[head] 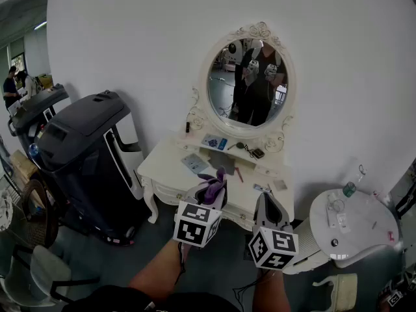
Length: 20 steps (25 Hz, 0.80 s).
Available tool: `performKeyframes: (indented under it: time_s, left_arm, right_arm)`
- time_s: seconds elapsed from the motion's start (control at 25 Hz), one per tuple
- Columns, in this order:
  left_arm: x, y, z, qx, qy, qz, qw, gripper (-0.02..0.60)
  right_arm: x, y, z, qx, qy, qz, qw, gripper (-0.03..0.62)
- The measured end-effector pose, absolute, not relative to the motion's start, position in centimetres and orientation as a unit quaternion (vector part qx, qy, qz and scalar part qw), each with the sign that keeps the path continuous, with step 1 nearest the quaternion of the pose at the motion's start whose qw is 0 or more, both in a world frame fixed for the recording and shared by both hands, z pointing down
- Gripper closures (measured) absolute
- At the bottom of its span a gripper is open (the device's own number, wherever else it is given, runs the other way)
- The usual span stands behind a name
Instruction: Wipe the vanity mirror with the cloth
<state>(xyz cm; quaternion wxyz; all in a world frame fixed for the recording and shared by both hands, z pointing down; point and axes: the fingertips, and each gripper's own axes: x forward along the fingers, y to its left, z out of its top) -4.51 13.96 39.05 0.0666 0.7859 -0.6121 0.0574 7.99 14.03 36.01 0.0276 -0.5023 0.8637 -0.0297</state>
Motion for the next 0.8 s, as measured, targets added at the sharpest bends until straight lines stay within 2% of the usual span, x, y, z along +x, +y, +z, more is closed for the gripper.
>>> performKeyframes:
  time_s: [0.44,0.8]
  left_arm:
    - [-7.2,13.4,39.3,0.789,-0.608,0.053,0.068,0.514]
    - [-10.8,12.4,40.4,0.804,-0.588,0.053,0.071,0.514]
  right_arm:
    - [6.1,13.2,36.5,-0.516,0.854,-0.048,0.041,0.591]
    - [2.1,12.7,36.8,-0.531,0.846,-0.043,0.039,0.591]
